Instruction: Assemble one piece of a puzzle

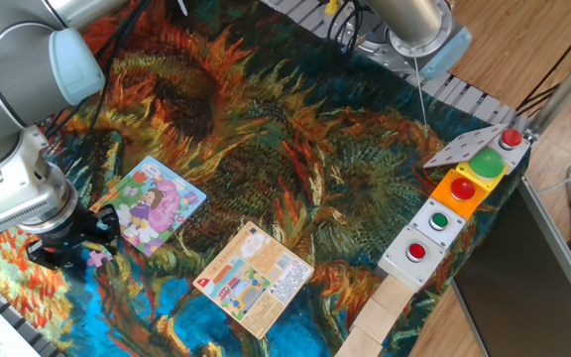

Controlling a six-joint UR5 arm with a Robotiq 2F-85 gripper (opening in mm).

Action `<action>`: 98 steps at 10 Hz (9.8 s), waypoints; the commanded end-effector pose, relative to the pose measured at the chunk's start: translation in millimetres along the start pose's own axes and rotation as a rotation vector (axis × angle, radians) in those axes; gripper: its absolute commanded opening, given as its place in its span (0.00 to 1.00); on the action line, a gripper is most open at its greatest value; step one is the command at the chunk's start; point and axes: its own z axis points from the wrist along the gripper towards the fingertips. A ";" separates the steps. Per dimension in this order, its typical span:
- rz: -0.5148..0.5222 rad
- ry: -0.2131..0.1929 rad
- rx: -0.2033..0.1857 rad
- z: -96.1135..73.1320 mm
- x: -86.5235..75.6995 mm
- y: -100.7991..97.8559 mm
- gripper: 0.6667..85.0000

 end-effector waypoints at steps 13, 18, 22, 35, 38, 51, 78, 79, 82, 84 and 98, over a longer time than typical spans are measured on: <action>0.004 -0.010 -0.004 -15.7 -1.8 -0.4 0.15; 0.007 -0.010 -0.014 -20.9 -6.4 2.1 0.81; -0.004 -0.014 -0.011 -15.6 -5.7 2.5 0.81; -0.066 0.045 0.020 -4.4 6.3 1.3 0.67; -0.074 0.050 0.016 -3.8 7.0 2.4 0.66; -0.103 0.043 0.023 -2.0 1.4 2.5 0.62; -0.103 0.014 0.008 -14.7 3.5 3.0 0.01; -0.098 0.015 0.006 -18.9 4.4 4.5 0.01; -0.074 0.007 0.004 -30.5 2.7 11.9 0.01; 0.012 -0.027 0.019 -35.9 -5.8 15.7 0.01; 0.441 -0.072 0.088 -39.1 -11.2 -4.2 0.01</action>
